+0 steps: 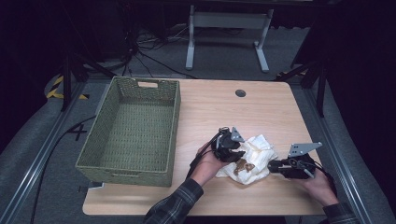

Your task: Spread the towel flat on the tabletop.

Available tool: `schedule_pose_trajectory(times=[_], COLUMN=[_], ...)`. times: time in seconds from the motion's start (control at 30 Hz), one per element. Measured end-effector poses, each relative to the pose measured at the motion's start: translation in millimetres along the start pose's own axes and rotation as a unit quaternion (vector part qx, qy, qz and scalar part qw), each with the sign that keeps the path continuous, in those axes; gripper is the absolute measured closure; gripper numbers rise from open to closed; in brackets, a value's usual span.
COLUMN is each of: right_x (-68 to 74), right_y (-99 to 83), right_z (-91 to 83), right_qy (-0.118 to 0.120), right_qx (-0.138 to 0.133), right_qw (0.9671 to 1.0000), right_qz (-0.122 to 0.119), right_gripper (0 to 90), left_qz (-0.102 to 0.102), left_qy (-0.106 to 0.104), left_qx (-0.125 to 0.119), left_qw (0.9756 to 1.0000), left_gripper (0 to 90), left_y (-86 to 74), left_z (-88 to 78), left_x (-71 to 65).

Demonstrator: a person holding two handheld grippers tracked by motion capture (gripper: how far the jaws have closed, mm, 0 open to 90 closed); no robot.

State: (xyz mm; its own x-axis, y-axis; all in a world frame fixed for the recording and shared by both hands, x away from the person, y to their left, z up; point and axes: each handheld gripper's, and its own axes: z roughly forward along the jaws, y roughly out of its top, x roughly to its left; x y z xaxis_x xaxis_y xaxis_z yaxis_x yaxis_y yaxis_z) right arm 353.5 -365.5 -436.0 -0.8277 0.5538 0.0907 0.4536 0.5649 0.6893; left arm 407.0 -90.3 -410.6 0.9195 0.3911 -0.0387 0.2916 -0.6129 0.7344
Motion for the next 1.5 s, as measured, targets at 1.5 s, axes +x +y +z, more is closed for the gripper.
schedule_pose_trajectory(times=[1.5], right_x=[-2.9], right_y=[1.0], right_z=[4.4], right_qy=[0.001], right_qx=[0.003], right_qw=[1.0], right_qz=[0.002], right_gripper=[69.3], left_qz=[-0.12], left_qy=[0.087], left_qx=[-0.005], left_qw=[0.989], left_gripper=[88.0], left_y=[-24.1], left_z=[-14.6], left_x=[53.0])
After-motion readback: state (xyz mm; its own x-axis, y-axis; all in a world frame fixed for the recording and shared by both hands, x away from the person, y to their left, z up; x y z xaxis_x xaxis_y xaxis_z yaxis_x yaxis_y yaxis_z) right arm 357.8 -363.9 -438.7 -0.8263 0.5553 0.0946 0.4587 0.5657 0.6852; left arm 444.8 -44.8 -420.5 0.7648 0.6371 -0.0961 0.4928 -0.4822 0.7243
